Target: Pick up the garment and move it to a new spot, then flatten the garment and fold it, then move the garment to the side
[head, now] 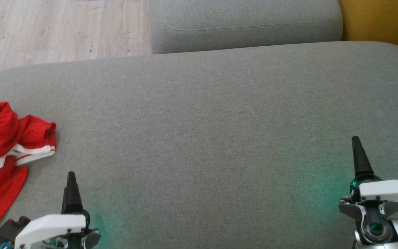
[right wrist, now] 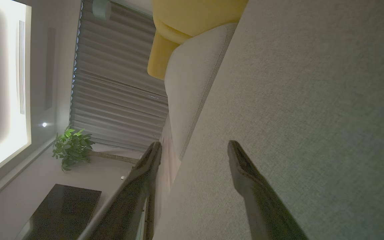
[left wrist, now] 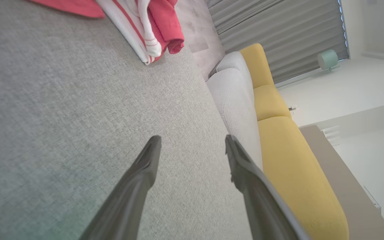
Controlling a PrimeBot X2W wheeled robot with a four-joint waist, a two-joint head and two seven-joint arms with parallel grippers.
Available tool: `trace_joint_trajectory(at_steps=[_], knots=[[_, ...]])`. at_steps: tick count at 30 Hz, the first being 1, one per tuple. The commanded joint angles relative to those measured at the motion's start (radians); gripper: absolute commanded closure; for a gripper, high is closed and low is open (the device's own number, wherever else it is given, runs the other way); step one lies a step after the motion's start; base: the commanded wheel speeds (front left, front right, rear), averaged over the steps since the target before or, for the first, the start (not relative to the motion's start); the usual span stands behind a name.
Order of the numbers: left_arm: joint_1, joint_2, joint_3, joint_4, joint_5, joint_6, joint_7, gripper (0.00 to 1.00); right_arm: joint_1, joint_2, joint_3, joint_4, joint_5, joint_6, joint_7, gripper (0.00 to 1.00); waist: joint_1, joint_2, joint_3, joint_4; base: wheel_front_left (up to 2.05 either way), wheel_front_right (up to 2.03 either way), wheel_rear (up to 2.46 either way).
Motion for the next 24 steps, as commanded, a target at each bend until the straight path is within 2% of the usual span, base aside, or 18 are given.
trace_joint_trajectory(at_steps=[1,24], knots=[[-0.057,0.018,0.007,-0.030,0.036,0.006,-0.013,0.00,-0.067,-0.022,0.015,-0.036,-0.030,0.000,-0.012,0.00,0.0000,0.0000,0.001,-0.001,0.00,0.00,0.00],[-0.069,0.022,-0.014,-0.036,0.327,0.015,-0.079,0.00,-0.083,-0.052,0.077,-0.042,-0.281,0.000,-0.077,0.00,0.0000,0.0000,0.011,-0.012,0.00,0.00,0.00]])
